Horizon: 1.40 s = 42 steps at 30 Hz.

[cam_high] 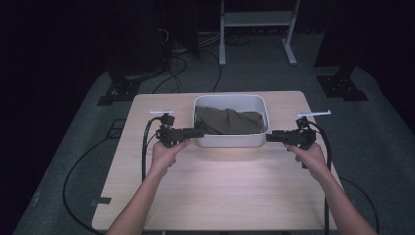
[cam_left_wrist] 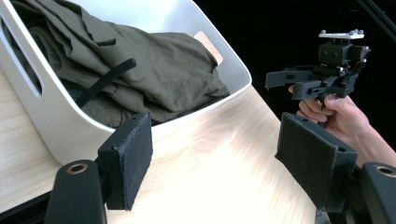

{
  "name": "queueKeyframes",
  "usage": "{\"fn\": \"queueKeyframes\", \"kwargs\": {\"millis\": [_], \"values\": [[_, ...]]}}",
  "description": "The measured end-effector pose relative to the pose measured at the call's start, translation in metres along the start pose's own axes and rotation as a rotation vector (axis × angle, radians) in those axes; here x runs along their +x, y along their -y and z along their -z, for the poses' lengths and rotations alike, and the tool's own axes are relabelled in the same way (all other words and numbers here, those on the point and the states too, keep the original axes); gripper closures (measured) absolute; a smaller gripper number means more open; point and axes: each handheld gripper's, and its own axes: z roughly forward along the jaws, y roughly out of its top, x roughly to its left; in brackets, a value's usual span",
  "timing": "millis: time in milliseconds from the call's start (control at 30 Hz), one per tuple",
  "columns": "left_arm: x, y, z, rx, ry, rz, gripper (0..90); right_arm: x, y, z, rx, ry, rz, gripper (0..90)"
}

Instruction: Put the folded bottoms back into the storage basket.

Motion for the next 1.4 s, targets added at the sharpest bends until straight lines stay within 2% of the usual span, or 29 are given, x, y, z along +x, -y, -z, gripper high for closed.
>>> {"fn": "queueKeyframes", "kwargs": {"millis": [33, 167, 367, 467, 900, 1000, 1067, 1400], "values": [[0.001, 0.002, 0.0, -0.001, -0.002, 0.012, 24.4, 0.0, 0.001, 0.0, 0.001, -0.002, -0.001, 32.9], [0.002, 0.005, 0.002, 0.015, -0.009, 0.004, 21.4, 0.001, 0.004, 0.0, 0.014, 0.002, 0.001, 29.6], [0.0, 0.013, 0.009, -0.004, -0.001, -0.01, 19.8, 0.004, 0.005, 0.001, 0.022, 0.005, 0.012, 26.0], [0.0, 0.016, 0.009, 0.008, -0.005, -0.017, 18.5, 0.006, 0.008, 0.0, 0.021, 0.001, 0.009, 25.3], [-0.006, 0.027, 0.013, 0.004, 0.014, -0.032, 16.5, 0.005, 0.023, 0.001, 0.036, -0.017, 0.004, 24.6], [-0.007, 0.028, 0.014, 0.015, 0.002, -0.038, 15.5, 0.004, 0.026, 0.002, 0.037, -0.018, 0.006, 24.6], [-0.007, 0.031, 0.016, 0.001, 0.016, -0.031, 15.3, 0.004, 0.03, 0.002, 0.043, -0.022, -0.004, 24.3], [-0.006, 0.039, 0.021, 0.001, 0.011, -0.03, 13.1, 0.001, 0.041, 0.004, 0.045, -0.033, -0.014, 24.0]]}}
